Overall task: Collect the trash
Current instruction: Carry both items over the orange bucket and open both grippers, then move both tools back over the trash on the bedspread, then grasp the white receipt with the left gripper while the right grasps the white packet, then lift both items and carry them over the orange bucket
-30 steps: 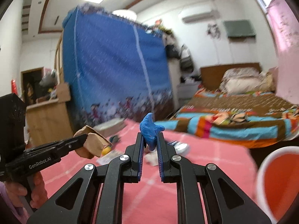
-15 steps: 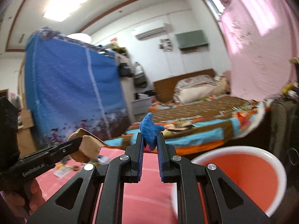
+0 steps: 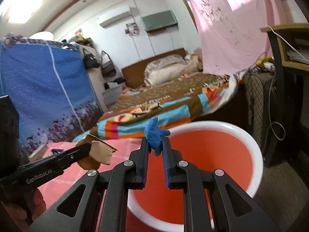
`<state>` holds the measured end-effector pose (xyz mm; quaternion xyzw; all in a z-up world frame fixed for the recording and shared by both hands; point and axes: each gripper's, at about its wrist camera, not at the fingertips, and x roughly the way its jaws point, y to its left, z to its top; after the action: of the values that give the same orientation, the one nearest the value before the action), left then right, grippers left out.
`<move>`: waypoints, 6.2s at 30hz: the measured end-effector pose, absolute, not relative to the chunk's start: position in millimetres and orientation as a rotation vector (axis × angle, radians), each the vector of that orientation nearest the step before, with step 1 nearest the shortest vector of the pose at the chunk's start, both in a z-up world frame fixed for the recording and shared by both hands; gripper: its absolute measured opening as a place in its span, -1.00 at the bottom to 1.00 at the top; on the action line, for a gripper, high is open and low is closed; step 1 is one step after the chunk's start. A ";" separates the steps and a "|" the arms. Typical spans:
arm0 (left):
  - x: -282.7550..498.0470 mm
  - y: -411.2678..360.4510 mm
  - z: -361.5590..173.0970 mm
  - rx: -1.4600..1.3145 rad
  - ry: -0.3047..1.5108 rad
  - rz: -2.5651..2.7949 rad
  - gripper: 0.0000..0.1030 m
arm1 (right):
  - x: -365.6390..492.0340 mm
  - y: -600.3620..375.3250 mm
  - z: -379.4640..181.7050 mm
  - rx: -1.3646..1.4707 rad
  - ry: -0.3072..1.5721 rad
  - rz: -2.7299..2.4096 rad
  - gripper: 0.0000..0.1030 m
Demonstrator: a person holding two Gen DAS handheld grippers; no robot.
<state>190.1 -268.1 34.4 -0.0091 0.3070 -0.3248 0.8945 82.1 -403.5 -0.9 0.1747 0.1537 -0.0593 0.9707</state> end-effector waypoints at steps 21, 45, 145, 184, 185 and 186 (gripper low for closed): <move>200.0 -271.1 20.0 -0.074 0.712 -0.655 -0.04 | 82.9 -428.6 -13.2 0.440 0.405 -0.158 -0.33; 165.6 -116.4 69.8 -0.121 0.293 -0.322 1.00 | 68.5 -336.2 47.7 0.208 0.001 -0.071 1.00; 208.0 16.3 -4.3 -0.105 0.684 -0.231 -0.21 | 209.4 -138.3 -13.8 -0.046 0.627 0.482 -0.35; 129.1 -83.5 70.9 0.042 0.092 -0.408 -0.29 | 106.2 -261.5 57.4 0.167 0.047 0.262 -0.34; 130.3 -92.3 72.0 0.048 0.093 -0.427 -0.29 | 103.7 -268.0 58.7 0.172 0.044 0.243 -0.34; 129.9 -98.7 72.2 0.051 0.094 -0.441 -0.29 | 101.8 -275.1 60.1 0.177 0.042 0.223 -0.34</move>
<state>129.9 -98.7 72.2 0.0255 0.0465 -0.2185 0.9744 101.8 -275.1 60.1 0.0884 0.0211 0.1111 0.9896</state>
